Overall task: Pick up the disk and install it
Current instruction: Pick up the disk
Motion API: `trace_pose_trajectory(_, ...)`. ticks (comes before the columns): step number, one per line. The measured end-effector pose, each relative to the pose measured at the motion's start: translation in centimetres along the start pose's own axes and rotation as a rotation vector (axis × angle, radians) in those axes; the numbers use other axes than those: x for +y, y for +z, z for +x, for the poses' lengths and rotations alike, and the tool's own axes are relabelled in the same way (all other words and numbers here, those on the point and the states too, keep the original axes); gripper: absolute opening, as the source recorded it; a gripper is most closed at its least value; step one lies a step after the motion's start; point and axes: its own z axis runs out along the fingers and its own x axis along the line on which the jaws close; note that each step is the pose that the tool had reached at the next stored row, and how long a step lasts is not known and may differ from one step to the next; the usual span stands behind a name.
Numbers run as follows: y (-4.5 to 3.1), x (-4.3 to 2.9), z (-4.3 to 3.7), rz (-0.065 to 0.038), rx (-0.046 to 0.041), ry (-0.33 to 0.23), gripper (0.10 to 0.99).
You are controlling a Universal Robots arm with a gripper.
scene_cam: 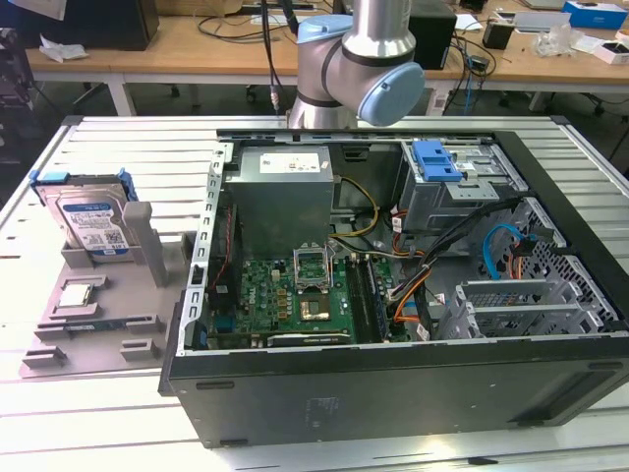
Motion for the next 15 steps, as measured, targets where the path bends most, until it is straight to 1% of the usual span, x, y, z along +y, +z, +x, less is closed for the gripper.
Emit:
trace_pose_trajectory(5,0.67,0.00,-0.25,0.000,0.0002,0.000,0.541)
trace_pose_trajectory(7,0.90,0.00,-0.28,0.000,0.0001,0.000,0.541)
trace_pose_trajectory(9,1.28,0.01,-0.30,0.000,0.0001,0.000,0.541)
trace_pose_trajectory(15,1.98,0.01,-0.30,0.000,0.0000,0.000,0.541)
